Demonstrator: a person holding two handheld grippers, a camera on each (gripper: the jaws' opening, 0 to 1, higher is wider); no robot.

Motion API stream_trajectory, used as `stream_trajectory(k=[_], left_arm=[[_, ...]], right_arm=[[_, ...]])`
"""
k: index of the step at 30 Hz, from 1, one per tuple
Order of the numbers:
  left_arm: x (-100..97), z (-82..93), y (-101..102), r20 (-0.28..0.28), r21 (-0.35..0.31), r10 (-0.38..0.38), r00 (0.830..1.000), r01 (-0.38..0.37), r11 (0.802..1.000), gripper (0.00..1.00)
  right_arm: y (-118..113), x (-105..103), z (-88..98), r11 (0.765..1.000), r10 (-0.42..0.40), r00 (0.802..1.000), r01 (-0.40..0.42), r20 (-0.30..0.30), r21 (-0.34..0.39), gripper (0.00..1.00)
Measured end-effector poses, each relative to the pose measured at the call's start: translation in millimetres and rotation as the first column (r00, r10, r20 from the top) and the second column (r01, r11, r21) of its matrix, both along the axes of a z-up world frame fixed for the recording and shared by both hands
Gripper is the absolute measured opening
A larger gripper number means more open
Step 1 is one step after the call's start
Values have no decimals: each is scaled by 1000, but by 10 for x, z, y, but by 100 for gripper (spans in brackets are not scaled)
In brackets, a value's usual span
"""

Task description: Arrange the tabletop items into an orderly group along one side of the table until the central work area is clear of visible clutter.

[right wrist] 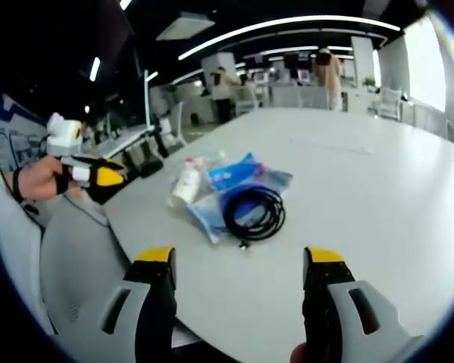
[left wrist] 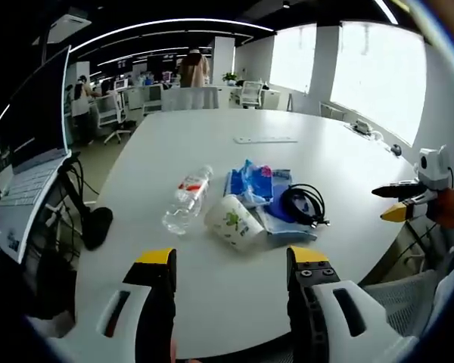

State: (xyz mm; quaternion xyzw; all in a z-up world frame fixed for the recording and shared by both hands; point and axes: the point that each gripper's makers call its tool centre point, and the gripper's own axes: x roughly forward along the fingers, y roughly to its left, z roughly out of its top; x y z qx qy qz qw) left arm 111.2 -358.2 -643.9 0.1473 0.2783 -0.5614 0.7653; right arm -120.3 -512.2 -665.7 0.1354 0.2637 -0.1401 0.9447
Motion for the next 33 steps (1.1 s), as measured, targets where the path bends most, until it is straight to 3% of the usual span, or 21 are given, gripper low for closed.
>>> stream_trajectory(k=[33], left_arm=[[43,-23,211,-37,-4,41,998,-41,999,56]], right_arm=[[227,74,-127,999,26,999,-25,-25,35,67]])
